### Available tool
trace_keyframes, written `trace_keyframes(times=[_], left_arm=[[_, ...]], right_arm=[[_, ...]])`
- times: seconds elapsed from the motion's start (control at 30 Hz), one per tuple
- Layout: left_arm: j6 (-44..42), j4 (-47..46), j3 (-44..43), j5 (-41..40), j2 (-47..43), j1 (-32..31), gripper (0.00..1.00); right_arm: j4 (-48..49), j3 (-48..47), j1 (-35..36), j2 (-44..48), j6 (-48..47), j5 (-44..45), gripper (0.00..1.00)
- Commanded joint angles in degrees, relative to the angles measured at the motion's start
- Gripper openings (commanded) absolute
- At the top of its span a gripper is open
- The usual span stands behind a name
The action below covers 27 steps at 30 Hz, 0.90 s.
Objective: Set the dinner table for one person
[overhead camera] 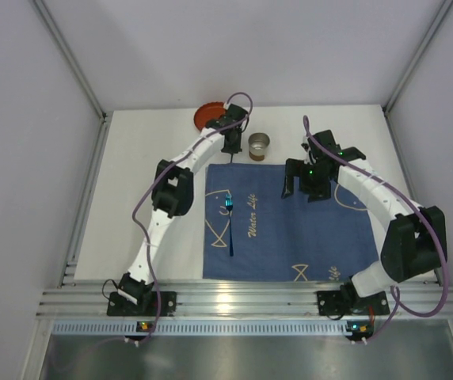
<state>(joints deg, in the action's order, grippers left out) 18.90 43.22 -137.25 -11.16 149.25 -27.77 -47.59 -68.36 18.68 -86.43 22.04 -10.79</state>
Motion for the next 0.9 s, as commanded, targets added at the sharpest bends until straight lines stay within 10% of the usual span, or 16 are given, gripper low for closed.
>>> trace_keyframes(times=[0.0,0.07,0.53,0.87], left_arm=[[-0.9,4.9,-0.1,-3.8,4.3,1.0,0.14],[0.1,6.7,-1.7,-3.3,5.0,2.0,0.00],[5.4,-1.8,1.5,3.9,-25.9,4.2,0.00],[12.7,-1.0,20.9,7.3,-43.6,-1.5,0.00]], right_arm=[[-0.3,-2.2,-0.7,0.3,-0.8,-0.1,0.92],[-0.3,-2.3,-0.7,0.3,-0.9,-0.4,0.92],[9.0,-6.5,1.4,11.2,2.7,1.6,0.93],[21.9,-2.3,11.5,14.8,7.5,1.4,0.91]])
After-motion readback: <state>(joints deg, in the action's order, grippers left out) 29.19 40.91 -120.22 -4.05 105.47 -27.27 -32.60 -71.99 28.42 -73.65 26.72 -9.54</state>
